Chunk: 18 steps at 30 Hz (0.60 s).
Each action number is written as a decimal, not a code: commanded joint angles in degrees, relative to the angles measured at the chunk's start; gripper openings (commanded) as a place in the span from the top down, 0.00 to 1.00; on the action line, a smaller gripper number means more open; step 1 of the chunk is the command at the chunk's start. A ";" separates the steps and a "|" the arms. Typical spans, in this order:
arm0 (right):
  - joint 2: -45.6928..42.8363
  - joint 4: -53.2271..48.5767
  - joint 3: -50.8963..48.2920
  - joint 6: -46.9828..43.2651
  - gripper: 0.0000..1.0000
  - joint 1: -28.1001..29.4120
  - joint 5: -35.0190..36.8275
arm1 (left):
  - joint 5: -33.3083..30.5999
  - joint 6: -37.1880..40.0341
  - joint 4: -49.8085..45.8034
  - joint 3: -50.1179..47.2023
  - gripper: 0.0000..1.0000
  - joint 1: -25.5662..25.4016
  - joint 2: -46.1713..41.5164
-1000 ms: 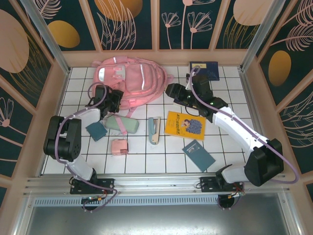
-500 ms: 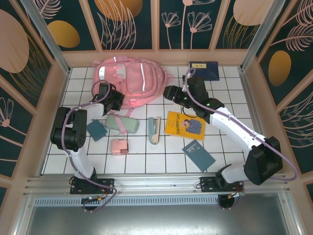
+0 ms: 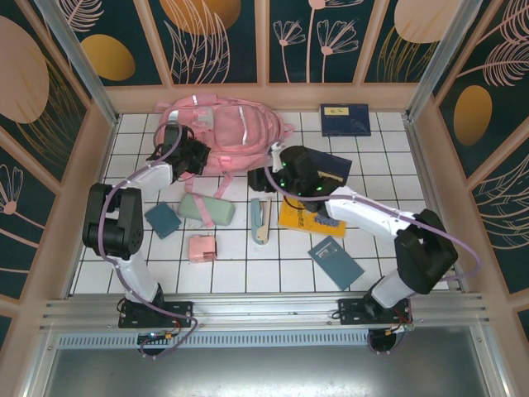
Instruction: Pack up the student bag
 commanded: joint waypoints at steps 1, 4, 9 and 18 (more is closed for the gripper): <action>4.03 6.93 2.00 -7.51 0.39 0.89 2.45 | 2.95 -0.78 2.62 4.23 1.00 0.06 -4.22; 7.42 11.62 2.61 -8.05 0.48 0.98 -0.63 | 4.31 -1.79 2.52 4.76 1.00 0.05 -4.70; 11.33 25.86 -0.81 -10.73 0.48 1.47 0.46 | 4.88 -1.93 1.04 6.35 1.00 0.05 -6.93; 18.88 33.57 0.27 -9.39 0.40 1.50 0.35 | 5.07 -3.35 0.61 6.55 1.00 0.13 -7.23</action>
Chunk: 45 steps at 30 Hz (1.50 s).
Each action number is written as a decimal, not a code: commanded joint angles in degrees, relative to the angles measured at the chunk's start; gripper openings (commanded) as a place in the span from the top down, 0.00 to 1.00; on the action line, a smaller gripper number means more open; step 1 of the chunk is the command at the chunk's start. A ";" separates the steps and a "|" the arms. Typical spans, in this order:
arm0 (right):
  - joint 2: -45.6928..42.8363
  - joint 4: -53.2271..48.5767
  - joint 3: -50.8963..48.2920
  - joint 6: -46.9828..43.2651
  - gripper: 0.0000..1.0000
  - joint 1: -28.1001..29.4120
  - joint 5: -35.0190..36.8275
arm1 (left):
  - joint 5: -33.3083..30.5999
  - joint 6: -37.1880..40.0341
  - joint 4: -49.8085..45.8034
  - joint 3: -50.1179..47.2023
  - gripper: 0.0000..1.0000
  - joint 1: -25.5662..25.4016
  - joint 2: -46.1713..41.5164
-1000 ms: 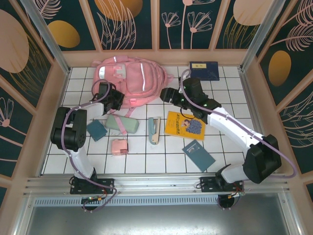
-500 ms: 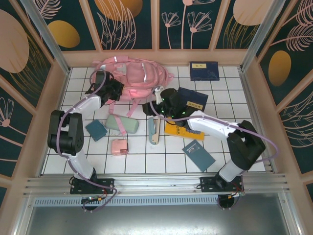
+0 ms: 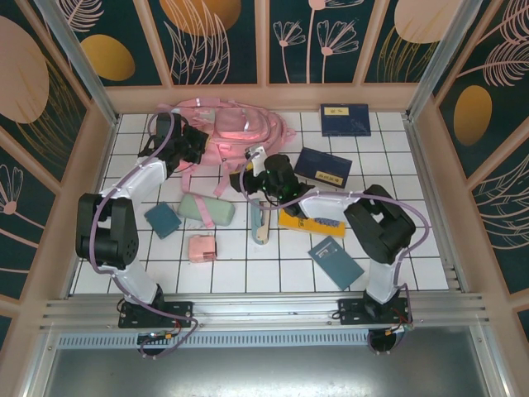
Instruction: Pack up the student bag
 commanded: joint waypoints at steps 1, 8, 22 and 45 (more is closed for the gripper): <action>0.80 6.97 -0.94 -6.98 0.39 3.30 9.81 | 2.91 -2.26 2.49 3.40 1.00 0.07 -2.58; 10.39 17.16 1.68 -35.93 0.26 11.49 42.09 | 2.82 -3.28 2.49 4.47 1.00 0.07 -2.21; 17.11 25.58 4.76 -43.46 0.28 10.75 41.38 | 3.48 -4.67 3.63 2.74 1.00 0.07 -2.58; 25.59 20.33 17.46 -44.40 0.40 8.42 38.83 | 5.37 -6.48 6.17 1.07 1.00 0.07 -2.12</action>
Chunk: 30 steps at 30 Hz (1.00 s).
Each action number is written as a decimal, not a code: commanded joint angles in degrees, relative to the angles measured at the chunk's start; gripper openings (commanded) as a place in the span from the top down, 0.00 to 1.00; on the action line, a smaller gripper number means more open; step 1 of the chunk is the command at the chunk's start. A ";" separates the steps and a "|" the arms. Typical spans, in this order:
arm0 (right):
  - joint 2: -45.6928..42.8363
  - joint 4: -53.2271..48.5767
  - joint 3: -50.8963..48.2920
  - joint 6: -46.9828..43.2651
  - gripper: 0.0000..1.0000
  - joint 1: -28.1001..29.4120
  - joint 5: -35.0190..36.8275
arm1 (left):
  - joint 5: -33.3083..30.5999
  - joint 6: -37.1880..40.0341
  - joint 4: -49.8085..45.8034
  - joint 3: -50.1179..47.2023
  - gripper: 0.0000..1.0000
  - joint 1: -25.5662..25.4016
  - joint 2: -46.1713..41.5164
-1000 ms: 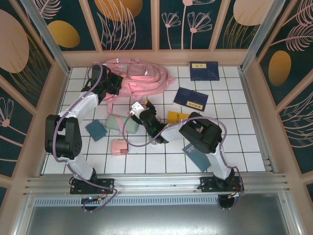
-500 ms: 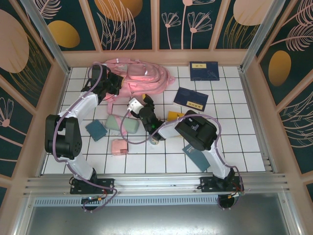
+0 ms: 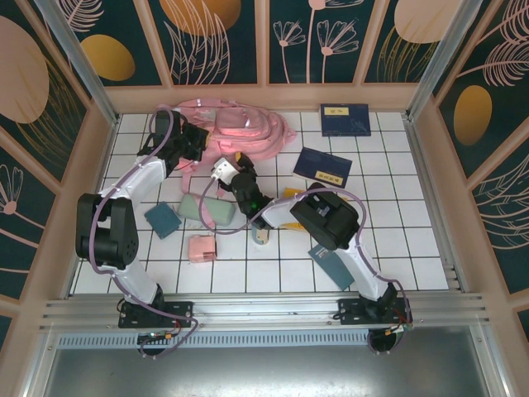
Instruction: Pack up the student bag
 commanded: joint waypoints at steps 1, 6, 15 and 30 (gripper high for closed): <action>1.86 -1.50 2.83 0.22 0.41 -0.38 -0.87 | 4.12 -3.36 5.69 0.22 1.00 -0.02 -2.04; 2.42 -3.15 4.04 0.81 0.61 -0.69 -0.73 | 4.27 -3.36 5.74 0.15 1.00 -0.02 -1.86; -0.86 -5.90 1.34 3.81 1.00 -1.87 -2.40 | 3.63 -2.56 5.03 0.59 1.00 0.07 -1.60; -10.90 -13.92 -7.35 15.66 1.00 -6.56 -12.46 | 1.09 2.03 2.63 -0.29 1.00 0.87 -1.25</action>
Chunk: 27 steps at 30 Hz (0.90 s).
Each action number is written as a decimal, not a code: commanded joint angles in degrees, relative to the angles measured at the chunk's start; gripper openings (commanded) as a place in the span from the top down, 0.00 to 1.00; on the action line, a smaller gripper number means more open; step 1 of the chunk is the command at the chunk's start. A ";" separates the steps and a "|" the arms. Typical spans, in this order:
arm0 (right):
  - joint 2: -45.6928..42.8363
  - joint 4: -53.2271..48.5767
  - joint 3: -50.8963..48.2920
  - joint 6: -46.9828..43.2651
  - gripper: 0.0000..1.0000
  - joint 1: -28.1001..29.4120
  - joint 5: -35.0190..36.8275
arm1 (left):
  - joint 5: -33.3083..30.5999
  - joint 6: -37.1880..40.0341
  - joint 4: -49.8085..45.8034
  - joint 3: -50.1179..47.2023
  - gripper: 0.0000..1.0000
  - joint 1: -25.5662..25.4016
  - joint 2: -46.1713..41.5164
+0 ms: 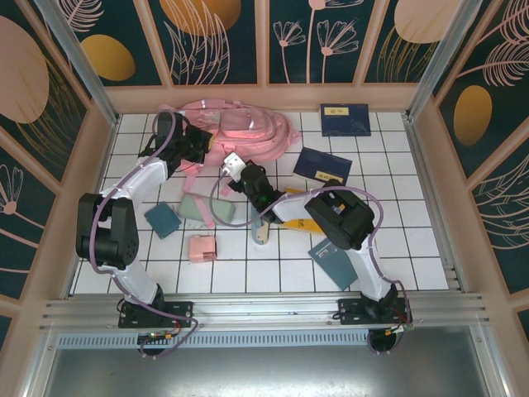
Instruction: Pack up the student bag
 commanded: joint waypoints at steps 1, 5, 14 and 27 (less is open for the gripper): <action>-3.90 -5.49 -1.90 5.13 1.00 -3.01 -1.94 | -1.07 1.88 2.72 0.30 1.00 1.17 -1.27; -5.09 -11.51 -0.86 9.48 1.00 -4.72 -9.96 | -1.79 4.95 1.58 0.76 1.00 1.21 -1.18; -5.52 -25.50 5.95 21.40 1.00 -9.41 -34.04 | -2.81 9.42 0.27 0.80 1.00 1.18 -1.09; -3.70 -39.14 11.65 24.82 1.00 -10.74 -37.79 | -4.02 13.19 -1.32 0.83 1.00 1.21 -1.07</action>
